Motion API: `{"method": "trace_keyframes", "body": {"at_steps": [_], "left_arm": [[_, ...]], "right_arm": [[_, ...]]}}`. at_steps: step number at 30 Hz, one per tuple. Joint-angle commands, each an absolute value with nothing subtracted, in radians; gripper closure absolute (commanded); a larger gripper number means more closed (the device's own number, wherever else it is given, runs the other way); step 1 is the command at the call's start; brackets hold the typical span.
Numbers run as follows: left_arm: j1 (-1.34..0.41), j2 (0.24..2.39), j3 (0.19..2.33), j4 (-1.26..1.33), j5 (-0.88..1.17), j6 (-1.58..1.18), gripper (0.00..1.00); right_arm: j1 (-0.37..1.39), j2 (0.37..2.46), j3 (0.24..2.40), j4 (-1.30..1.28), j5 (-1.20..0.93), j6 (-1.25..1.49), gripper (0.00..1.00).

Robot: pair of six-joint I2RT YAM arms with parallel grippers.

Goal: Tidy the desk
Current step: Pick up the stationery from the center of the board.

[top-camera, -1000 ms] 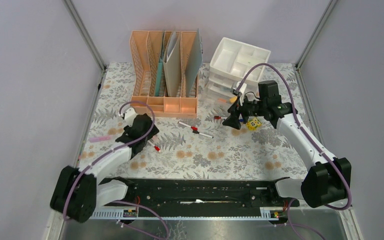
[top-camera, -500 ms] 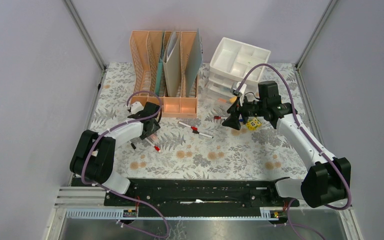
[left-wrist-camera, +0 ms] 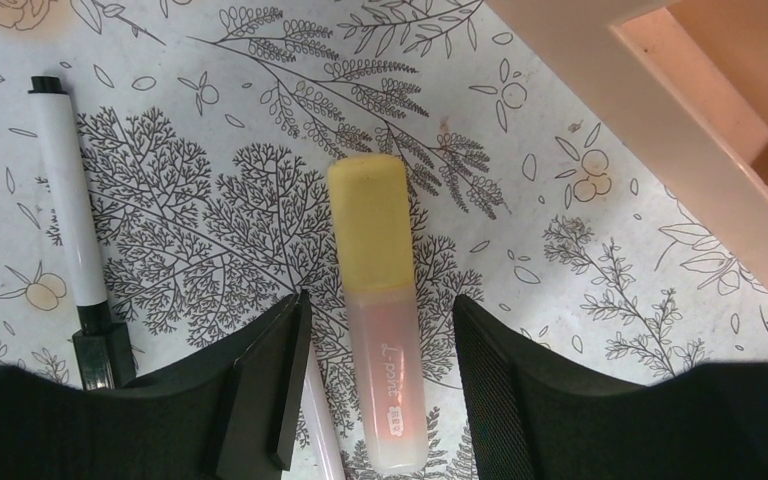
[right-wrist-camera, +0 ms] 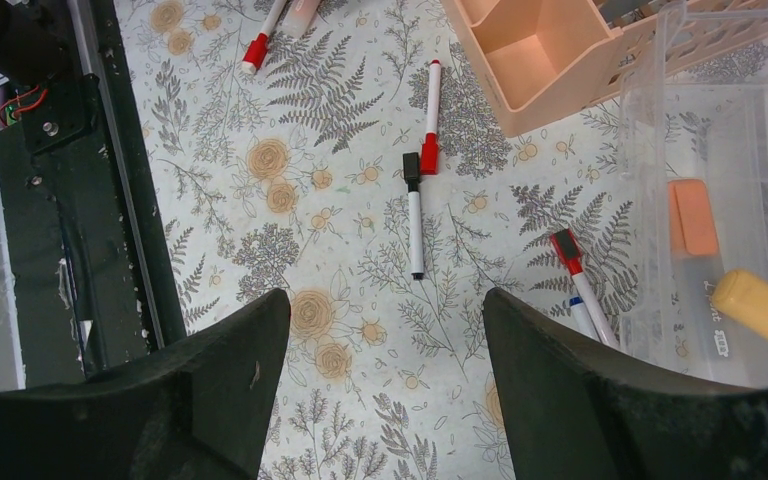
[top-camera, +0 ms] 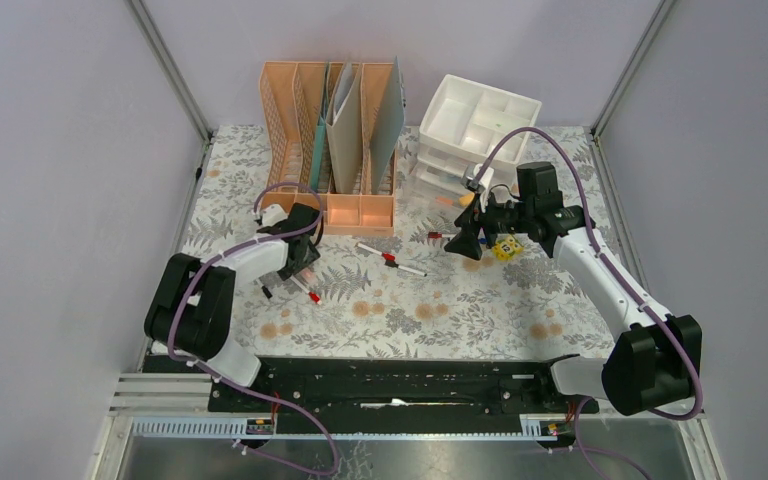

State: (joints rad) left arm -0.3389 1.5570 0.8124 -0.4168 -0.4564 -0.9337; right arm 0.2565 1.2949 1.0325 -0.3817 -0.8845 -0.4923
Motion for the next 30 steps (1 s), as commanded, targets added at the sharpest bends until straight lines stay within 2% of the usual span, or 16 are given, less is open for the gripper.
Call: {"method": "trace_keyframes", "body": {"at_steps": [1, 10, 15, 24, 30], "left_arm": [[-0.329, 1.571, 0.861, -0.404, -0.472, -0.929, 0.41], [-0.317, 1.620, 0.875, -0.394, -0.463, -0.925, 0.42], [-0.317, 1.626, 0.870, -0.394, -0.454, -0.928, 0.51], [-0.317, 1.587, 0.840, -0.367, -0.424, -0.927, 0.92], [-0.318, 1.504, 0.807, -0.334, -0.354, -0.914, 0.97]], "right_arm": [[0.247, 1.274, 1.029, -0.354, -0.914, -0.493, 0.23], [0.245, 1.271, 1.029, -0.355, -0.917, -0.494, 0.22], [0.245, 1.271, 1.029, -0.355, -0.918, -0.493, 0.22], [0.243, 1.272, 1.028, -0.355, -0.920, -0.495, 0.22], [0.244, 1.282, 1.023, -0.353, -0.949, -0.490, 0.22]]}}
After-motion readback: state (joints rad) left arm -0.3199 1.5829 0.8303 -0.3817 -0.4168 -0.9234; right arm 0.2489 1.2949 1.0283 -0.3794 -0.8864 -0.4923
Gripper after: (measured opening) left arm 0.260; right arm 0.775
